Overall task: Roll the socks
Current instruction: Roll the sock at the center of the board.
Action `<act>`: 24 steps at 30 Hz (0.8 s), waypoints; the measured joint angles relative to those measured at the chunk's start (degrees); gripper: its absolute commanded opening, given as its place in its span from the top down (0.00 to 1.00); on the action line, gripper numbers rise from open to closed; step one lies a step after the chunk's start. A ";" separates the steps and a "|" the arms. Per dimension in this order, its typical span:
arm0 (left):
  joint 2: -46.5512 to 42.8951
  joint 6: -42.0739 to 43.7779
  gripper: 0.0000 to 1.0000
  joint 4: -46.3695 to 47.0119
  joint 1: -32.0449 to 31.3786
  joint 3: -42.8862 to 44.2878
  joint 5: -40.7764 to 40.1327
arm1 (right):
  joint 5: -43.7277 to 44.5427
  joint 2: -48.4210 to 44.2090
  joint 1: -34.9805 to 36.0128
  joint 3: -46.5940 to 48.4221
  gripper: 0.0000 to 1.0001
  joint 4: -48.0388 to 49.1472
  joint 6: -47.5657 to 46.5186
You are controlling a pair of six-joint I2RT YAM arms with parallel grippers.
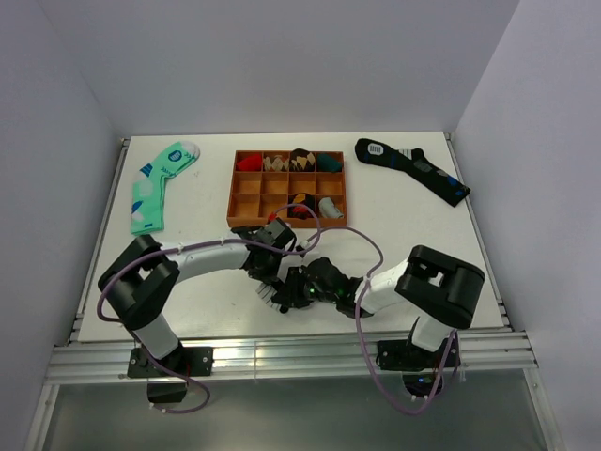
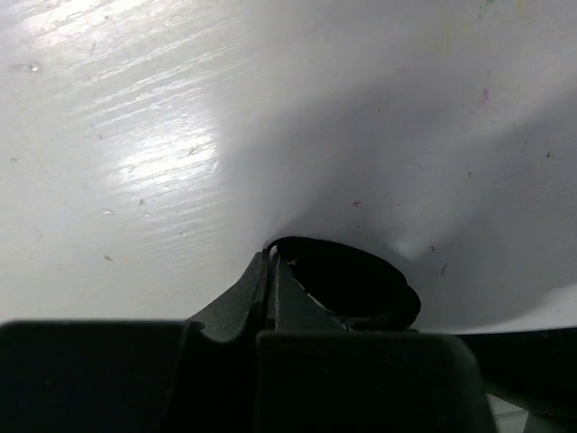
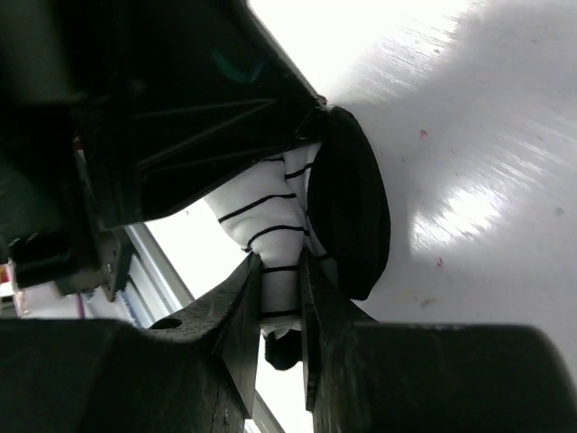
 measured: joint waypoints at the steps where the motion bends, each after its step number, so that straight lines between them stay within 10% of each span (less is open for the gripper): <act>1: -0.44 0.00 0.94 0.15 0.02 -0.37 -0.28 | -0.96 0.42 -0.39 0.42 1.00 -0.15 0.17; 9: -6.95 -1.07 0.67 2.14 0.04 -1.55 -2.97 | -8.07 4.28 -3.06 3.65 1.00 -0.28 1.01; 24: -27.80 -13.25 0.59 6.34 -0.11 -13.79 -13.09 | -21.05 10.67 -7.76 6.49 1.00 2.10 2.64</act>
